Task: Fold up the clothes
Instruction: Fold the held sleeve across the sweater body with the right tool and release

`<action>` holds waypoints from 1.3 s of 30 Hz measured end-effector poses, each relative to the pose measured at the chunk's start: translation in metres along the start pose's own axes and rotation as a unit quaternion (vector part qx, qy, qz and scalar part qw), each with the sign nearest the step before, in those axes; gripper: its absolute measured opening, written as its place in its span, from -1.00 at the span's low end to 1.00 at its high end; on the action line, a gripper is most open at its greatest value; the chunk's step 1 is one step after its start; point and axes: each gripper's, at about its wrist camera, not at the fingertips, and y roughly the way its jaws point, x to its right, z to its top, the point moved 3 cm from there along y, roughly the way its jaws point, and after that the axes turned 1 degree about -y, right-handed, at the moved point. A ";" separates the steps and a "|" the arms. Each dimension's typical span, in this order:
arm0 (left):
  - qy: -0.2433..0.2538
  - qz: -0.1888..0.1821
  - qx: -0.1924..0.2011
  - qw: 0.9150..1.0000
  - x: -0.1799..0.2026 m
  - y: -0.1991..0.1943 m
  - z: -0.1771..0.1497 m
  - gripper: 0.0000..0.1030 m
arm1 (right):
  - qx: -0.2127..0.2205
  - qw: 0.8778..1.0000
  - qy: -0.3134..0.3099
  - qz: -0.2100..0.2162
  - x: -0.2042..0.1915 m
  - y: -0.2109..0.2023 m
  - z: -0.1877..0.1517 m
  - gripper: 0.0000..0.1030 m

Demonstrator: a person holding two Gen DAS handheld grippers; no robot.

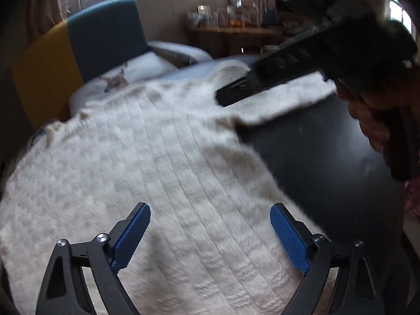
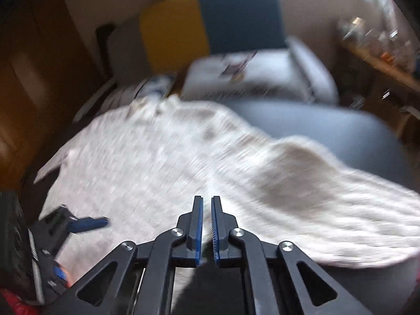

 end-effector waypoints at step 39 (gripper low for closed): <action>-0.009 0.004 -0.039 0.999 0.016 0.014 -0.027 0.94 | 0.023 0.998 0.046 -0.025 0.011 0.030 -0.047 -0.97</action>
